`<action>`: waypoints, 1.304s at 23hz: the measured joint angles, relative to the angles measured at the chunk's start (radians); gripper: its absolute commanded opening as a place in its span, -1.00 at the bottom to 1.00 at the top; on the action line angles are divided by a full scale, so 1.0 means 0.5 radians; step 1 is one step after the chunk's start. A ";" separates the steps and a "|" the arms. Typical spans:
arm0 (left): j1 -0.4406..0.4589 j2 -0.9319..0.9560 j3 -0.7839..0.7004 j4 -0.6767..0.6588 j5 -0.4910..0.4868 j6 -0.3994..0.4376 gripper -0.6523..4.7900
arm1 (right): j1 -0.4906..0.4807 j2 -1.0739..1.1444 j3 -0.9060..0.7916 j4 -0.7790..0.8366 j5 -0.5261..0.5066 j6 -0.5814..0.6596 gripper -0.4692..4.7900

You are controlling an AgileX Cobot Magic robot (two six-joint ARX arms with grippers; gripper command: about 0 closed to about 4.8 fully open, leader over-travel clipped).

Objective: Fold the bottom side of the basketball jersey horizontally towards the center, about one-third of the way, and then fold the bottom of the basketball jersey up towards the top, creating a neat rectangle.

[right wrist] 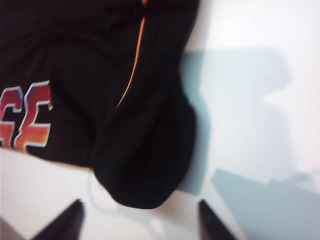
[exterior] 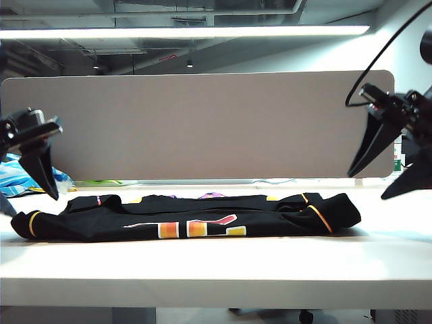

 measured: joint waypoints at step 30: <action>-0.127 0.145 -0.018 -0.169 0.223 0.150 -0.78 | 0.283 0.283 -0.059 0.496 0.137 0.242 -0.86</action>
